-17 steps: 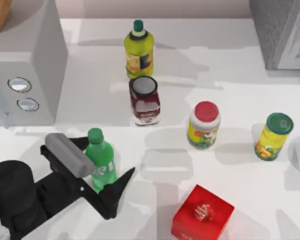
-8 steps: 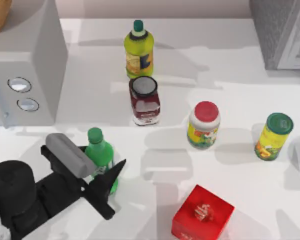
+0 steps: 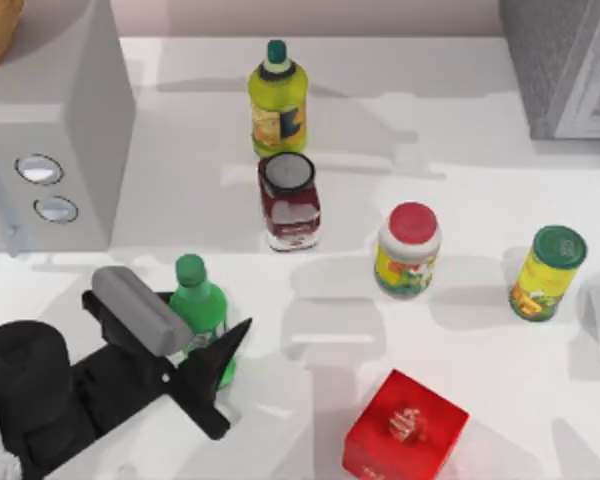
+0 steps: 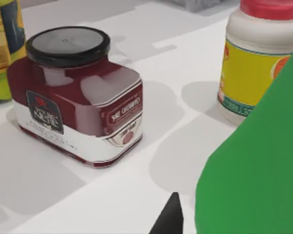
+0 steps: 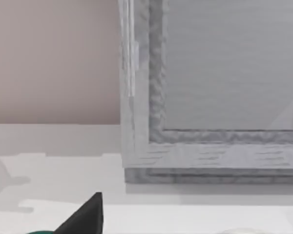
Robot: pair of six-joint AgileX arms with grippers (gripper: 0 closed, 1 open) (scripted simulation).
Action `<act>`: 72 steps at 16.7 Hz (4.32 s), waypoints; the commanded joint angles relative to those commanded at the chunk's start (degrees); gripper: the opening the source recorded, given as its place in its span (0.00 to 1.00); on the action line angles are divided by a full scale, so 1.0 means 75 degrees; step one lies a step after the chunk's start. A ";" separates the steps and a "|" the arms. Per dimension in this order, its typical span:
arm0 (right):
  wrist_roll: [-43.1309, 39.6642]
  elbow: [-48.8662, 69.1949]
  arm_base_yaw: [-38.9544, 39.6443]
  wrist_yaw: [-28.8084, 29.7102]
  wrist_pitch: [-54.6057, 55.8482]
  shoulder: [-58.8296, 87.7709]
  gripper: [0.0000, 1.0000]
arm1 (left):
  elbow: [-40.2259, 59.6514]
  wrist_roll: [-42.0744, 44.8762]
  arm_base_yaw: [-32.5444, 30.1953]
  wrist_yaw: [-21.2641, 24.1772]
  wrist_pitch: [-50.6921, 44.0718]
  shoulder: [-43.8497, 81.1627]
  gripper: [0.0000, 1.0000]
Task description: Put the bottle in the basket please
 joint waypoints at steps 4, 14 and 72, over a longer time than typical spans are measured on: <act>0.0000 0.0000 0.0000 0.0000 0.0000 0.0000 1.00 | 0.0000 0.0000 0.0000 0.0000 0.0000 0.0000 0.00; 0.0000 0.0000 0.0000 0.0000 0.0000 0.0000 1.00 | 0.1255 -0.0385 -0.0152 -0.0104 -0.2634 -0.0887 0.00; 0.0000 0.0000 0.0000 0.0000 0.0000 0.0000 1.00 | 1.0393 -0.0851 0.0430 -0.3507 -1.7916 -0.8057 0.00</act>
